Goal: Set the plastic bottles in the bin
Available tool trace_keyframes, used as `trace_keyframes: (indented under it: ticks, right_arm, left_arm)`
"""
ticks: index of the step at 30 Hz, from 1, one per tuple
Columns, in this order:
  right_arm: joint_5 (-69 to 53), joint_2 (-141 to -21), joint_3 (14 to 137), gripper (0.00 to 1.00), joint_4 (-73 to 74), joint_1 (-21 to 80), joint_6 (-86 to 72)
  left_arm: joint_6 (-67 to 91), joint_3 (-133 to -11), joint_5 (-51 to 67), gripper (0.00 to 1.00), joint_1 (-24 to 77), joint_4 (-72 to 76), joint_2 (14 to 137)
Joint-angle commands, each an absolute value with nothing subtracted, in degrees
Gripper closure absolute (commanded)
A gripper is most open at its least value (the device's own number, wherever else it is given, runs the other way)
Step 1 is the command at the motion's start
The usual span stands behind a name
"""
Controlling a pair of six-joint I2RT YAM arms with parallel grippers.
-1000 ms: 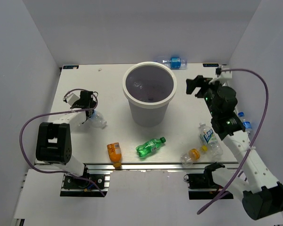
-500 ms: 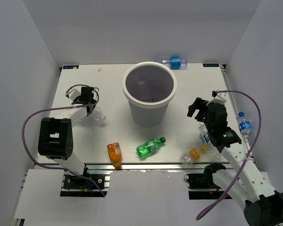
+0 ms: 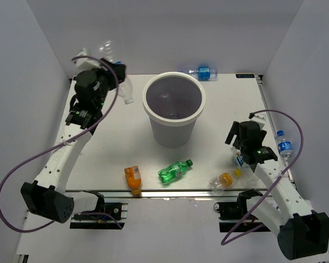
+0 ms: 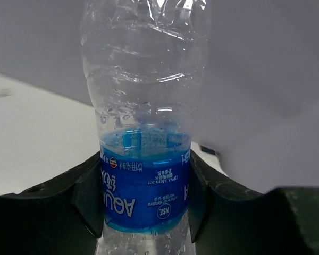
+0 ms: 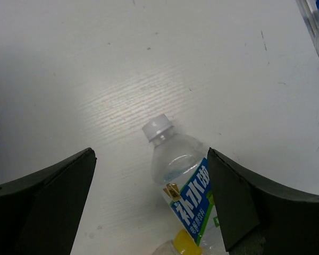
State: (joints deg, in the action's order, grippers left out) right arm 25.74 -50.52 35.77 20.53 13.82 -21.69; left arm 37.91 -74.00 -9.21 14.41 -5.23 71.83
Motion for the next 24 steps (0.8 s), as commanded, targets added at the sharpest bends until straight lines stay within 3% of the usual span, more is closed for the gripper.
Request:
trace_keyframes:
  ticks: [1, 4, 8, 11, 12, 14, 17, 24]
  right_arm:
    - [24.5, -52.5, 37.2, 0.11, 23.6, 11.6, -20.4]
    - [20.8, -54.5, 37.5, 0.11, 24.0, 9.5, -18.5]
    - [15.0, -58.5, 40.2, 0.11, 26.4, 8.4, -13.1]
    - [16.7, -62.6, 41.9, 0.11, 30.4, 8.3, -11.9]
    - [17.3, -63.5, 42.6, 0.11, 31.3, 8.2, -11.7]
    - [17.5, -65.6, 42.6, 0.11, 32.3, 8.1, -11.4]
    - [17.3, -67.1, 42.3, 0.11, 32.2, 7.9, -11.2]
    - [17.0, -71.2, 42.5, 0.11, 32.3, 6.6, -10.5]
  left_arm:
    - [26.4, -81.0, 0.9, 0.70, 23.8, -7.3, 75.4]
    - [22.9, -85.7, 10.1, 0.68, 26.3, -9.6, 80.0]
    - [17.8, -86.7, 8.8, 0.60, 30.1, -11.8, 83.1]
    - [16.1, -90.3, 8.4, 0.47, 31.7, -14.8, 86.3]
    - [15.3, -91.3, 8.4, 0.38, 31.7, -15.7, 87.3]
    - [14.4, -94.0, 8.2, 0.32, 31.7, -18.1, 89.6]
    - [13.2, -95.8, 8.7, 0.05, 31.8, -18.9, 90.8]
    - [12.5, -101.1, 8.6, 0.02, 31.8, -20.7, 92.0]
